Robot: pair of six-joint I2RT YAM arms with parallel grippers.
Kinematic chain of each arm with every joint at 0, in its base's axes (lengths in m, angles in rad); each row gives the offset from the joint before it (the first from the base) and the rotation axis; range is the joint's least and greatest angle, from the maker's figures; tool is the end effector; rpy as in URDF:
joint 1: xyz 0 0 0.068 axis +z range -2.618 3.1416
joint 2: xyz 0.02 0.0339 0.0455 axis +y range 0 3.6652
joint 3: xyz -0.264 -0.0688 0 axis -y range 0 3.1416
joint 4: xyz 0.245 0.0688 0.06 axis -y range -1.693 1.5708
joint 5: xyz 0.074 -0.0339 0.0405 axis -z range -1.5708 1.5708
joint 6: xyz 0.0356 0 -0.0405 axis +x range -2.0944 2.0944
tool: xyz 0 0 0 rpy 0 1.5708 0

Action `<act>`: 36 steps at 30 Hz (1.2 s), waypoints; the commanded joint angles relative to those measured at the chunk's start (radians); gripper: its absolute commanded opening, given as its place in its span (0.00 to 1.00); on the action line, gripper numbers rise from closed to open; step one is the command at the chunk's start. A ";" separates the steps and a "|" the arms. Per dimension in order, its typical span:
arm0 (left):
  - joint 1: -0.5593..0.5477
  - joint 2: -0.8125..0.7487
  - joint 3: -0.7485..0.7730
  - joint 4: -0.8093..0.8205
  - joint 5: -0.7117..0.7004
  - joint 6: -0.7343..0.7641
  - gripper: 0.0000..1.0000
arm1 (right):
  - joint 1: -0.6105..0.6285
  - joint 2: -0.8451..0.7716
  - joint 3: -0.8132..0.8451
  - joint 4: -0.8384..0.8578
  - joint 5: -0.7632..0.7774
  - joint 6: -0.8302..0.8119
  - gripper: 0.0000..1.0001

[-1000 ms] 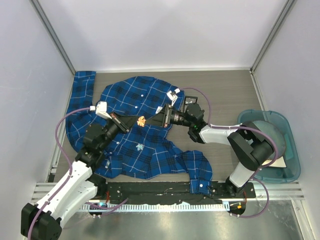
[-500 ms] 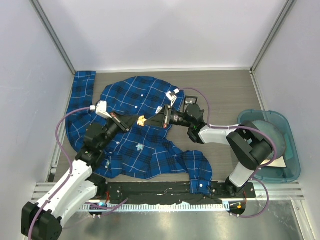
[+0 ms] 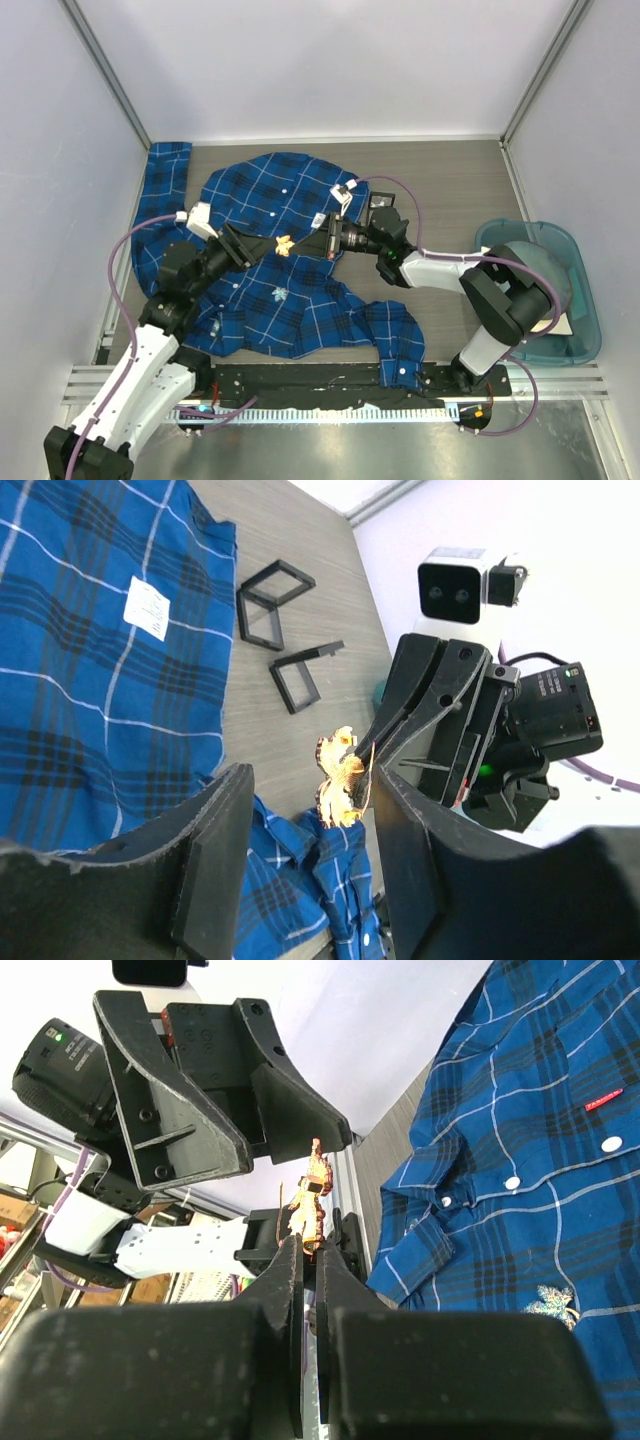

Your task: Remove the brooch from the garment

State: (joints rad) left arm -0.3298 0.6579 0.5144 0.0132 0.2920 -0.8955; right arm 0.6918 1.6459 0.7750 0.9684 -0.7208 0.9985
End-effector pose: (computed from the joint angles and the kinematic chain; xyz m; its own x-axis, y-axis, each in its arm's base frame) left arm 0.1569 -0.0645 0.2852 -0.5297 -0.6087 -0.5906 0.2667 0.5415 -0.7973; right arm 0.2498 0.2374 0.2378 -0.7875 0.1677 -0.5930 -0.5965 0.0342 0.8019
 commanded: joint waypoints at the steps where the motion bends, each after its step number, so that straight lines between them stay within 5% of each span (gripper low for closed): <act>1: 0.031 0.034 0.009 0.083 0.154 -0.066 0.55 | 0.005 -0.064 0.006 -0.002 -0.020 -0.052 0.01; 8: 0.075 0.135 -0.065 0.387 0.340 -0.207 0.38 | 0.003 -0.075 0.010 -0.013 -0.031 -0.060 0.01; 14: 0.084 0.152 -0.089 0.427 0.375 -0.198 0.27 | 0.005 -0.080 0.018 -0.028 -0.034 -0.069 0.01; 18: 0.086 0.163 -0.096 0.444 0.380 -0.194 0.05 | 0.005 -0.081 0.027 -0.046 -0.037 -0.074 0.01; 21: 0.089 0.161 -0.099 0.446 0.371 -0.184 0.00 | 0.005 -0.093 0.021 -0.079 0.007 -0.075 0.06; 27: 0.095 0.154 -0.102 0.450 0.360 -0.172 0.00 | 0.005 -0.092 -0.022 0.041 0.020 0.003 0.24; 36: 0.100 0.143 -0.111 0.462 0.357 -0.184 0.00 | 0.005 -0.080 -0.062 0.199 0.024 0.080 0.36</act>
State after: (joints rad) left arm -0.2379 0.8204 0.4122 0.4156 0.6403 -1.0855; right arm 0.6922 1.5883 0.7200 1.0290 -0.7105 1.0401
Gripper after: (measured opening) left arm 0.042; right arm 0.314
